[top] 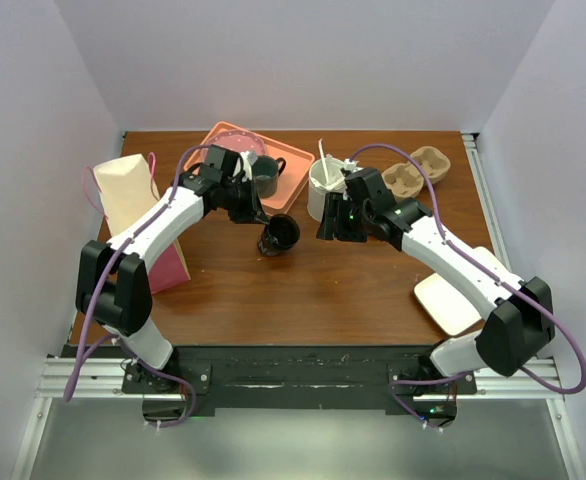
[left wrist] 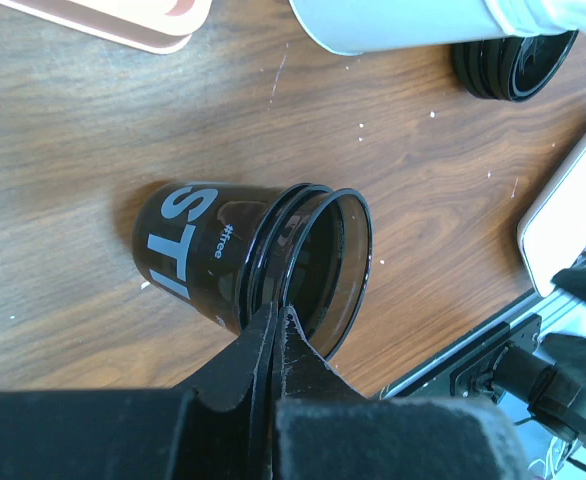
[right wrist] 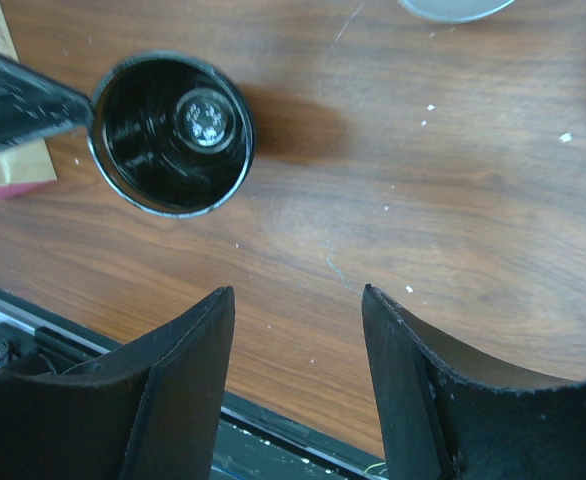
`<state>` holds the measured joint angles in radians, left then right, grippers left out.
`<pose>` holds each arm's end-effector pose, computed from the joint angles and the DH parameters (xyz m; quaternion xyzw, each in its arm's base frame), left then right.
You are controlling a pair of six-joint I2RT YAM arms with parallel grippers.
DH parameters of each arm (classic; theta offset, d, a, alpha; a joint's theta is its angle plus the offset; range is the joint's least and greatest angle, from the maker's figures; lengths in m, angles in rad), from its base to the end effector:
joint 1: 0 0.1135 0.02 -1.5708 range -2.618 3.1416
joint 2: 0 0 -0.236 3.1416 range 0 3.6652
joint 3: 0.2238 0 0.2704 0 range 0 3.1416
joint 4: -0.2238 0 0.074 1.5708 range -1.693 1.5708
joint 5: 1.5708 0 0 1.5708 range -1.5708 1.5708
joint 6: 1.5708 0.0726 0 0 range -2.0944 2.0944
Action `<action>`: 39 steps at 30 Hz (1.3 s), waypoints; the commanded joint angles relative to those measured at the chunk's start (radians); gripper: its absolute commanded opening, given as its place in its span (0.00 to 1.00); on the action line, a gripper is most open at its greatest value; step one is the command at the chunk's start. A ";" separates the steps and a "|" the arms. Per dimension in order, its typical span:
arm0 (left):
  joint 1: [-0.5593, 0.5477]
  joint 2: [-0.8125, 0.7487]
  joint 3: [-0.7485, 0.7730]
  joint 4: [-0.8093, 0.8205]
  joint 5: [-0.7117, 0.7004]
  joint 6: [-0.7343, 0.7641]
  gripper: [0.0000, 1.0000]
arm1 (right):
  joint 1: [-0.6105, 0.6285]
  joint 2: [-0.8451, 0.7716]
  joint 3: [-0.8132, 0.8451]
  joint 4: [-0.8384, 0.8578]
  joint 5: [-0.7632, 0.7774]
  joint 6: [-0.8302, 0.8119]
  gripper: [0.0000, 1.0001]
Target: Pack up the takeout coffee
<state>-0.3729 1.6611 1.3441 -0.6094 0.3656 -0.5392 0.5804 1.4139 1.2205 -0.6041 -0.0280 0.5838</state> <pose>0.3590 -0.1683 0.2100 -0.0201 0.9343 -0.2919 0.2036 0.2964 0.1968 0.2499 -0.0037 0.9261 0.2181 0.3078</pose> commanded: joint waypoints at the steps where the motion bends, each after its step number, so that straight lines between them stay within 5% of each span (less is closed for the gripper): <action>1: 0.014 -0.067 0.038 0.028 0.009 -0.010 0.00 | 0.013 0.011 0.051 0.035 -0.007 0.025 0.58; 7: 0.031 -0.086 0.046 0.039 0.001 -0.022 0.00 | 0.018 0.034 0.114 0.030 -0.033 0.002 0.58; 18: 0.043 -0.133 0.118 -0.013 -0.028 -0.010 0.00 | 0.056 -0.015 0.174 0.182 -0.171 -0.301 0.60; 25: 0.043 -0.175 0.144 -0.009 -0.002 -0.039 0.00 | 0.183 0.026 0.283 0.167 -0.057 -0.489 0.61; 29: 0.043 -0.192 0.144 0.007 0.030 -0.050 0.00 | 0.185 0.075 0.432 0.046 0.222 -0.289 0.61; 35: 0.039 -0.213 0.127 0.042 0.123 -0.067 0.00 | 0.187 0.050 0.490 -0.083 0.336 0.003 0.60; 39: 0.022 -0.230 0.084 0.095 0.193 -0.093 0.00 | 0.187 -0.018 0.447 -0.094 0.370 0.050 0.60</action>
<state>-0.3393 1.4830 1.4448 -0.5945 0.4343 -0.5858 0.7647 1.4765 1.6730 -0.6373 0.2436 0.4965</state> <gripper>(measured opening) 0.014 0.604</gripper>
